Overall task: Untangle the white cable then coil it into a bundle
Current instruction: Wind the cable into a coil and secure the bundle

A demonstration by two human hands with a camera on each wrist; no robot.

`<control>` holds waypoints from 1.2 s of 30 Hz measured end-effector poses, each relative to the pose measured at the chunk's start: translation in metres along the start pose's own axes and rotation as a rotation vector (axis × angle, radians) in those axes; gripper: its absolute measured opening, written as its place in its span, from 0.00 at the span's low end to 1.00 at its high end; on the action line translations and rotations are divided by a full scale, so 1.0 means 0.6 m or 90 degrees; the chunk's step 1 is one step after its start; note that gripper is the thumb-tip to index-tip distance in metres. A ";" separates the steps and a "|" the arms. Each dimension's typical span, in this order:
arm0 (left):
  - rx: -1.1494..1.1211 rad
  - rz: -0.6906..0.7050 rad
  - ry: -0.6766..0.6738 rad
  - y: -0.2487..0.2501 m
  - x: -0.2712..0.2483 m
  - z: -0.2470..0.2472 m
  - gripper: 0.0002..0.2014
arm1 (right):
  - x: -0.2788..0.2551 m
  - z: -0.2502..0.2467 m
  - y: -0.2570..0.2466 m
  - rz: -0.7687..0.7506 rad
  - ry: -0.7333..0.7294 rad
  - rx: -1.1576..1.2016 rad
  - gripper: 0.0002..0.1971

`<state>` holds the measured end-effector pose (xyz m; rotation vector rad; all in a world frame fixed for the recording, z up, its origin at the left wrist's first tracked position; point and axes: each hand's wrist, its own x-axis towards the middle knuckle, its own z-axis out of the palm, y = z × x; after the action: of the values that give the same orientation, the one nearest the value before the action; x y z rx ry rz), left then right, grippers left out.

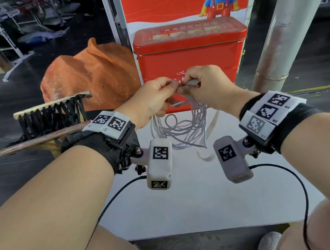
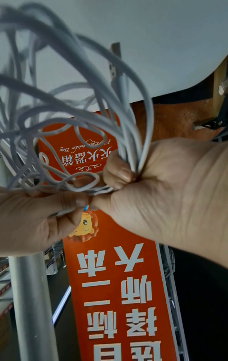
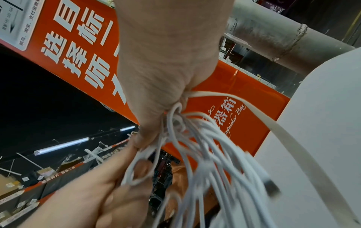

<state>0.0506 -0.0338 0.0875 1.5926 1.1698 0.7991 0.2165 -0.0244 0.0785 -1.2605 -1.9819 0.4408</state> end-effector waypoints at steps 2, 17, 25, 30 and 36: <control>-0.002 -0.005 -0.008 -0.002 -0.002 0.000 0.08 | 0.002 -0.007 0.001 0.016 -0.035 0.000 0.11; -0.071 -0.044 0.008 -0.009 -0.003 0.014 0.05 | 0.011 -0.007 0.001 -0.088 0.161 -0.307 0.15; -0.188 -0.072 0.128 -0.016 0.004 -0.008 0.08 | 0.008 -0.004 -0.013 0.090 0.055 -0.103 0.18; -0.167 -0.072 0.110 -0.014 0.000 -0.002 0.05 | 0.001 -0.008 -0.014 0.215 -0.062 0.095 0.28; -0.147 -0.073 0.102 -0.013 -0.001 0.002 0.05 | 0.006 -0.003 -0.018 0.250 -0.024 0.203 0.18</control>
<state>0.0490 -0.0341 0.0800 1.2793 1.2230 0.9628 0.2103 -0.0264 0.0878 -1.4350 -1.6084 0.9388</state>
